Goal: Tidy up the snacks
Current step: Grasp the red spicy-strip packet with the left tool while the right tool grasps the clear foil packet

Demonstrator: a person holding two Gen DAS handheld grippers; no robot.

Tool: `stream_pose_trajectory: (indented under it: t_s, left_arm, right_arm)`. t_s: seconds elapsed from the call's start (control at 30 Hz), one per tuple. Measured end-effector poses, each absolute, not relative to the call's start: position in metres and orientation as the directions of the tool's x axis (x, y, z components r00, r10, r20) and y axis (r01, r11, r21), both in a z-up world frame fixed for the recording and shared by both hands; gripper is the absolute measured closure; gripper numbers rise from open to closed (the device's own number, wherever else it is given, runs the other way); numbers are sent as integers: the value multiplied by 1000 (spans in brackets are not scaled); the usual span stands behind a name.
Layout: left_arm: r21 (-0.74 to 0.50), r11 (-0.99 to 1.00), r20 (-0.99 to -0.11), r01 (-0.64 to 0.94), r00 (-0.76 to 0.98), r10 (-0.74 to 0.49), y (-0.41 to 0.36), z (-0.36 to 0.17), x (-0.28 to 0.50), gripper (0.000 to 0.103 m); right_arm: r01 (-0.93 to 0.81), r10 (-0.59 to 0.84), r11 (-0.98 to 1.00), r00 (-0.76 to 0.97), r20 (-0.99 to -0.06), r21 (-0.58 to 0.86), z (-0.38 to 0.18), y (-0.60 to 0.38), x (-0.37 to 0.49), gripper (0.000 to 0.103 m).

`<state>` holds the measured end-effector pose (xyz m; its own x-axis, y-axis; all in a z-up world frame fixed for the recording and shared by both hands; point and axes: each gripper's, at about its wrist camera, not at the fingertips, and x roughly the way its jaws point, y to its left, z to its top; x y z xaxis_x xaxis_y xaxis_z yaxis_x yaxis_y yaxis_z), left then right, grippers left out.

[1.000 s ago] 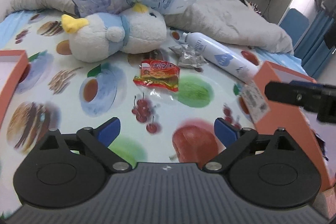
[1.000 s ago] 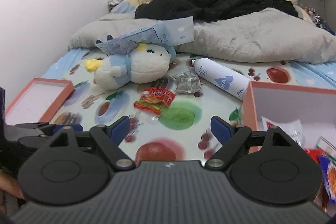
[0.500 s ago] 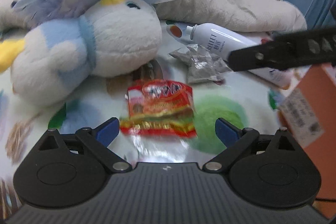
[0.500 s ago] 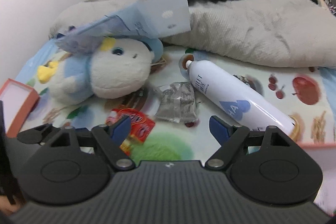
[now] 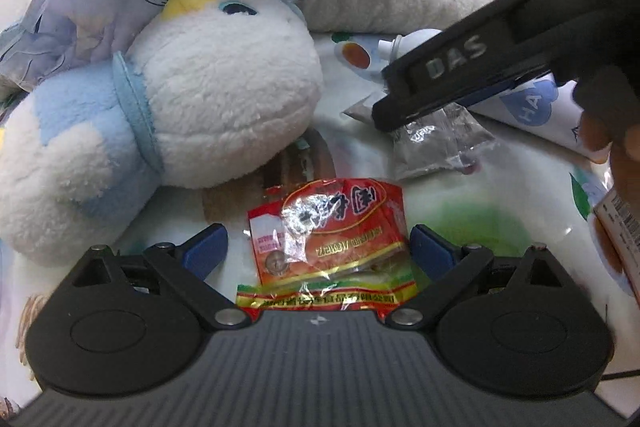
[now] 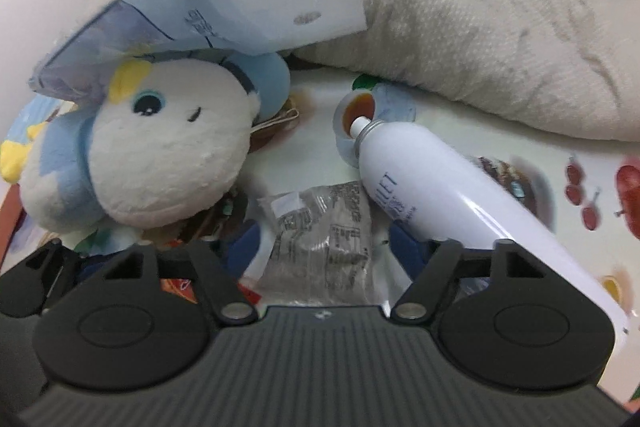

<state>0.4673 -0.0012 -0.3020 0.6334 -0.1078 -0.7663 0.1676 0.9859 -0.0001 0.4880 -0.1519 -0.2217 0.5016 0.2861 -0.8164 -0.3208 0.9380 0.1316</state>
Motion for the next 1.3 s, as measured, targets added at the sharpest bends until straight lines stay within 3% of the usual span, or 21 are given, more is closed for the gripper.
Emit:
stream_pose_trajectory:
  t_s: [0.17, 0.3, 0.57, 0.87, 1.3]
  left_arm:
    - [-6, 988, -769, 156, 631, -104, -1, -303, 469, 6]
    - [-9, 988, -770, 154, 629, -105, -3, -298, 468, 20]
    - [-23, 987, -800, 160, 589, -114, -2, -289, 475, 37]
    - [-88, 989, -794, 118, 591, -141, 12, -280, 460, 38]
    - [-205, 978, -760, 29, 625, -178, 38, -273, 378, 38]
  right_arm:
    - [-355, 266, 930, 486, -832, 90, -231, -142, 492, 43]
    - [-364, 261, 928, 477, -839, 82, -226, -140, 491, 52]
    - [-345, 278, 931, 446, -851, 124, -217, -156, 477, 55]
    - [-321, 276, 938, 467, -840, 130, -206, -168, 449, 55]
    - [-330, 294, 935, 514, -806, 131, -198, -169, 375, 55]
